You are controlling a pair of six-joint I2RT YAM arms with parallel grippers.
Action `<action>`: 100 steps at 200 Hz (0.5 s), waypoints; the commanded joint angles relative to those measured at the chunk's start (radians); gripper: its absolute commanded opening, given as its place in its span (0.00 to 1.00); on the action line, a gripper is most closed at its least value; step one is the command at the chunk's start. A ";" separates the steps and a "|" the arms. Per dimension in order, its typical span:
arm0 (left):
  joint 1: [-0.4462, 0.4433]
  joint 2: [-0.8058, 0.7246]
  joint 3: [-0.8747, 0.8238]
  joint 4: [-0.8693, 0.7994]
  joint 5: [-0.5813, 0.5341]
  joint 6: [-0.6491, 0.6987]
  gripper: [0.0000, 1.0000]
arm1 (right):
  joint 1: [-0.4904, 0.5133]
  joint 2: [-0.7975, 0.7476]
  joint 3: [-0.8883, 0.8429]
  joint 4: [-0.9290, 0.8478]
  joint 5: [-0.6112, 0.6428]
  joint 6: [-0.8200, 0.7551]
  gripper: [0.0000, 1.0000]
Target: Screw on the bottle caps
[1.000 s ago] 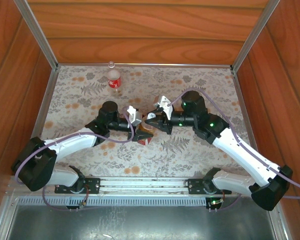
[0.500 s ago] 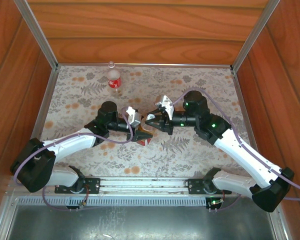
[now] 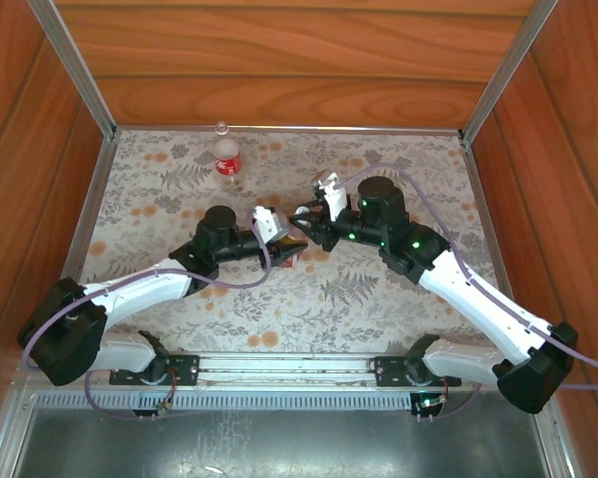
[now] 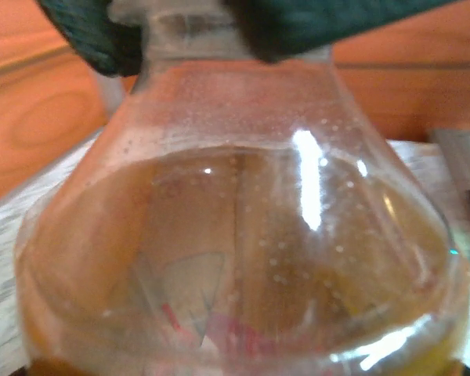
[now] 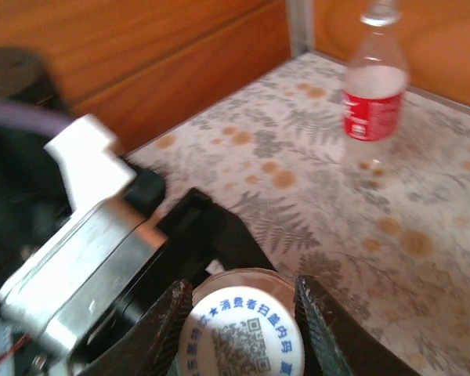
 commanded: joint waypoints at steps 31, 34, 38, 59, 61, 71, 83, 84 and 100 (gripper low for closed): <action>-0.090 0.039 0.057 0.030 -0.336 0.135 0.53 | 0.009 0.030 0.012 0.022 0.212 0.165 0.24; -0.089 0.037 0.054 0.028 -0.325 0.133 0.53 | 0.010 0.025 0.012 0.024 0.211 0.146 0.28; -0.087 0.035 0.048 0.028 -0.308 0.130 0.53 | 0.009 0.017 0.009 0.025 0.210 0.122 0.33; -0.059 0.001 0.014 0.022 -0.125 0.090 0.53 | -0.004 -0.044 -0.012 0.040 0.116 -0.033 0.54; -0.056 -0.004 0.010 0.023 -0.104 0.083 0.53 | -0.006 -0.051 -0.014 0.044 0.104 -0.043 0.56; -0.036 -0.020 -0.001 0.020 0.002 0.049 0.53 | -0.019 -0.085 -0.027 0.052 0.027 -0.110 0.63; -0.012 -0.032 -0.008 0.014 0.118 0.016 0.52 | -0.030 -0.125 -0.037 0.040 -0.065 -0.213 0.66; -0.012 -0.032 -0.008 0.013 0.126 0.016 0.52 | -0.031 -0.129 -0.038 0.038 -0.069 -0.221 0.66; 0.003 -0.048 -0.013 -0.003 0.234 -0.001 0.52 | -0.045 -0.179 -0.050 0.009 -0.167 -0.308 0.67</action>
